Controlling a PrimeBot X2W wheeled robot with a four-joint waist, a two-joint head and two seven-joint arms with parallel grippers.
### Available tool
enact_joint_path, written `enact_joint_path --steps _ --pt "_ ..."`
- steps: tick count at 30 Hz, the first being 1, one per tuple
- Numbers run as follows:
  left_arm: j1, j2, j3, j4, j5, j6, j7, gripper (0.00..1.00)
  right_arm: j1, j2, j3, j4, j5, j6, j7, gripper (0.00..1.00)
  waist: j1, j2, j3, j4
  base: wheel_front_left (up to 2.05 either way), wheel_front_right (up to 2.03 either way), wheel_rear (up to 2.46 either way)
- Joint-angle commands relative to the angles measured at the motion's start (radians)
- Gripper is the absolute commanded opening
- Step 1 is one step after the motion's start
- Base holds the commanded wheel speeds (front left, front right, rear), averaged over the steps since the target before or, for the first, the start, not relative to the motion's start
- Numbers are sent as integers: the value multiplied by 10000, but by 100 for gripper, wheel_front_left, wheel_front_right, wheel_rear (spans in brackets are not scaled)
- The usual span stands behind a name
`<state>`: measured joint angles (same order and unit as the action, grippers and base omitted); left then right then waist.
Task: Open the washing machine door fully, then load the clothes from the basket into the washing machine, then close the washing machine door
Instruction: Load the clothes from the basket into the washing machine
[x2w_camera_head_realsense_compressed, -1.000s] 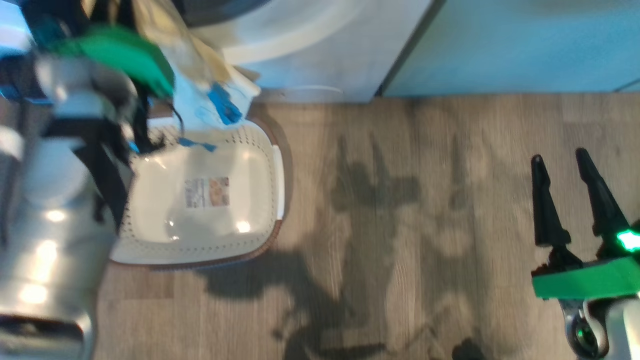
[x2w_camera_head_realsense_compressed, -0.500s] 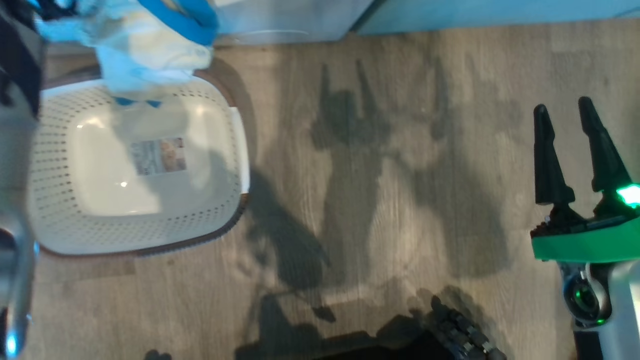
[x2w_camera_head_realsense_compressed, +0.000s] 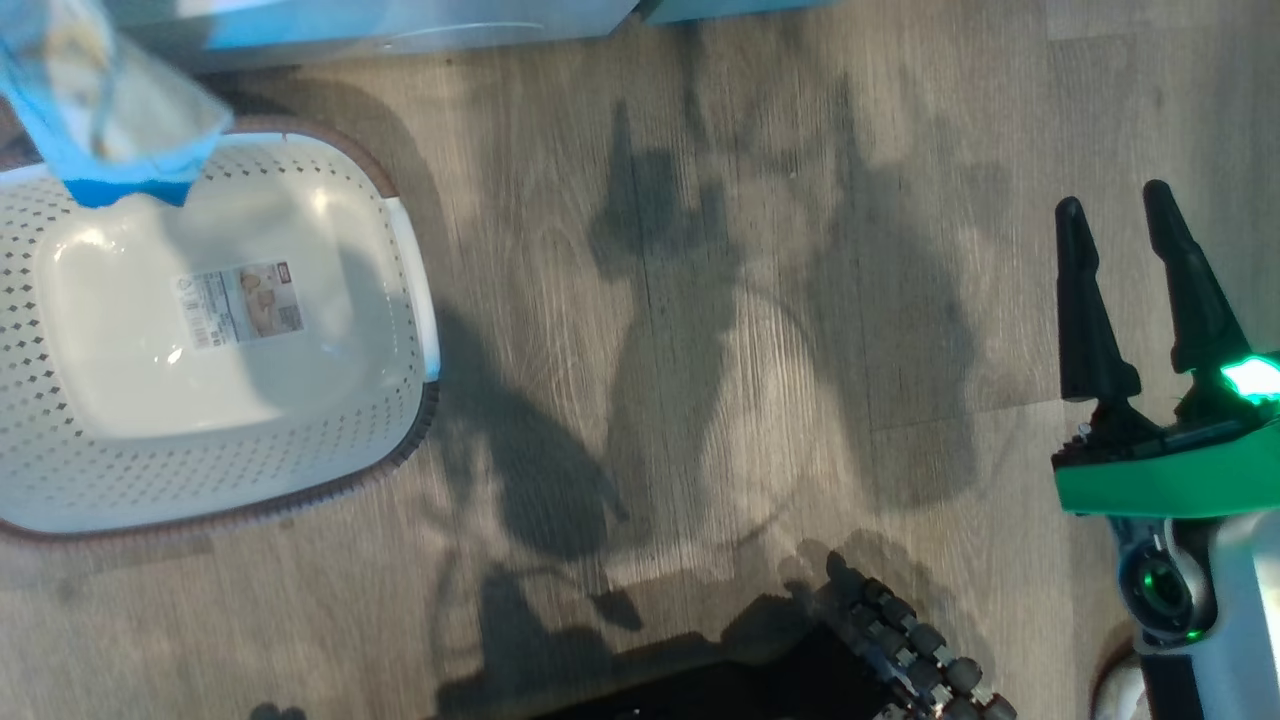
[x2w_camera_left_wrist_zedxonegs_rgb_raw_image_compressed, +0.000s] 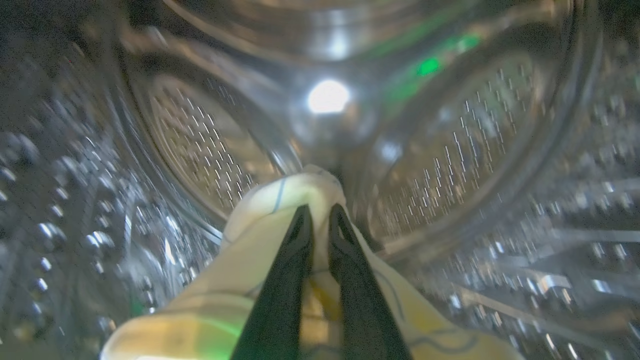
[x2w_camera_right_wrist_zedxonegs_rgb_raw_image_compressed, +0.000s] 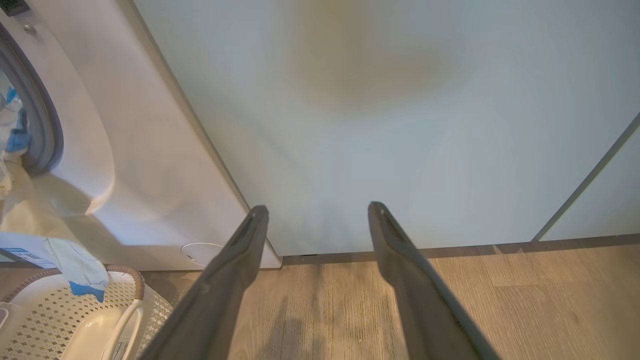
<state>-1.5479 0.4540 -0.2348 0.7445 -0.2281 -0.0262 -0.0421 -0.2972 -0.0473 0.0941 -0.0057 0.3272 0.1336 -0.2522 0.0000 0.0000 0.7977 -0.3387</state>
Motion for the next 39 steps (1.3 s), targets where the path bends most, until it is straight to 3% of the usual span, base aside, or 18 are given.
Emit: enact_joint_path --steps 1,6,13,15,16,17,30,39 --pt "-629 542 24 -227 243 110 -413 0 130 -30 151 -241 106 -29 -95 100 0 0 53 8 0 0 0" --pt "-1033 502 -108 410 457 307 -1302 0 99 -30 178 -230 93 -29 -95 100 0 0 115 87 0 0 0" --pt "-975 212 19 1531 -42 69 -1002 3 114 -30 154 -216 45 -29 -95 100 0 0 113 213 0 0 0" --pt "-987 88 109 1815 -251 14 -882 40 99 -30 146 -209 20 -29 -95 100 0 0 122 250 0 0 0" --pt "-994 35 121 1939 -315 -7 -813 88 89 -30 138 -203 5 -29 -95 100 0 0 121 271 0 0 0" --pt "-985 -21 112 2045 -360 -25 -718 100 81 -30 126 -193 -16 -29 -95 100 0 0 114 297 0 0 0" --pt "-304 -562 120 2373 -807 115 -821 100 82 -30 -189 -204 -240 -29 -95 100 0 0 -143 765 0 0 0" --pt "1834 -1052 140 983 -1037 748 -1624 100 269 -30 -543 -307 -640 -29 -95 100 0 0 -691 1357 0 0 0"
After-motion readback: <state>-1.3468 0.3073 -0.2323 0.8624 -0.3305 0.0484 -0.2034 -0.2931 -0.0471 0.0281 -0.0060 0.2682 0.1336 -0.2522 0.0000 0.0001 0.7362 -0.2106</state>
